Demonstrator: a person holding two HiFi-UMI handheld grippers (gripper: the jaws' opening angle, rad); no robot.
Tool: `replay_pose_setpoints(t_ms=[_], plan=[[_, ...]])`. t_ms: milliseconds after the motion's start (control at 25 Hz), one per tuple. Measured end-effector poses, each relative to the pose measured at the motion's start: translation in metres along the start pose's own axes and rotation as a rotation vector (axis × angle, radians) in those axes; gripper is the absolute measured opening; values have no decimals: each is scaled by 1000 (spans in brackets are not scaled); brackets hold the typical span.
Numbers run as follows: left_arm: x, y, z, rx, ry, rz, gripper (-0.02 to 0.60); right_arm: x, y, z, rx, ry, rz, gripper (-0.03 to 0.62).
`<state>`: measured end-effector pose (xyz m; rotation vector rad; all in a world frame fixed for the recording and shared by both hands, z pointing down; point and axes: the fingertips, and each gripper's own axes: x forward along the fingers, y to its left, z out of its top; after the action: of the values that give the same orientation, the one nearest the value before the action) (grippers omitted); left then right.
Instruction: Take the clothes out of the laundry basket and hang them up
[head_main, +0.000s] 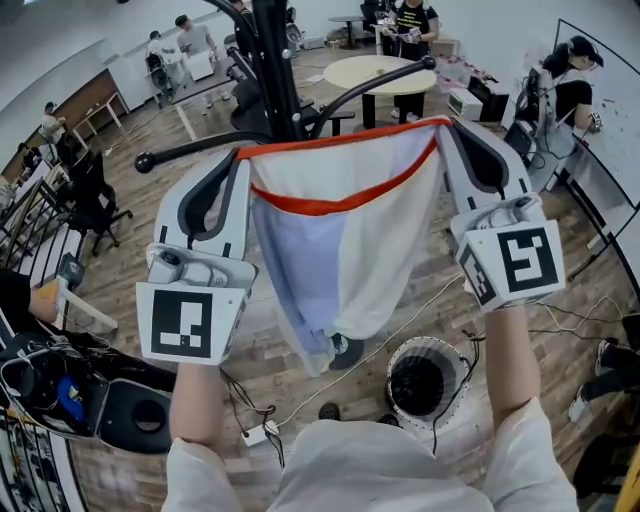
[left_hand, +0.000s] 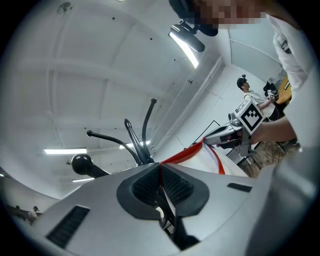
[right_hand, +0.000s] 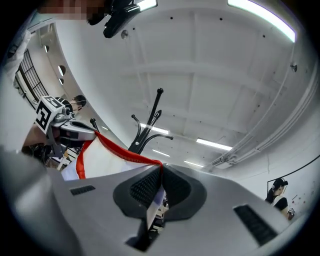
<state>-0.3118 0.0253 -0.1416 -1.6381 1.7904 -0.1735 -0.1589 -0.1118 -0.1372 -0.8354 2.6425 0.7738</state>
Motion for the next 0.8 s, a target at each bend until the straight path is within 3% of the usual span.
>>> replay_pose_setpoints(t_ms=[240, 800], plan=[[17, 17, -17, 5, 28, 61, 23, 29, -7, -11, -39, 31, -27, 15], [26, 14, -99, -29, 141, 93, 23, 76, 14, -109, 8, 204, 37, 15]])
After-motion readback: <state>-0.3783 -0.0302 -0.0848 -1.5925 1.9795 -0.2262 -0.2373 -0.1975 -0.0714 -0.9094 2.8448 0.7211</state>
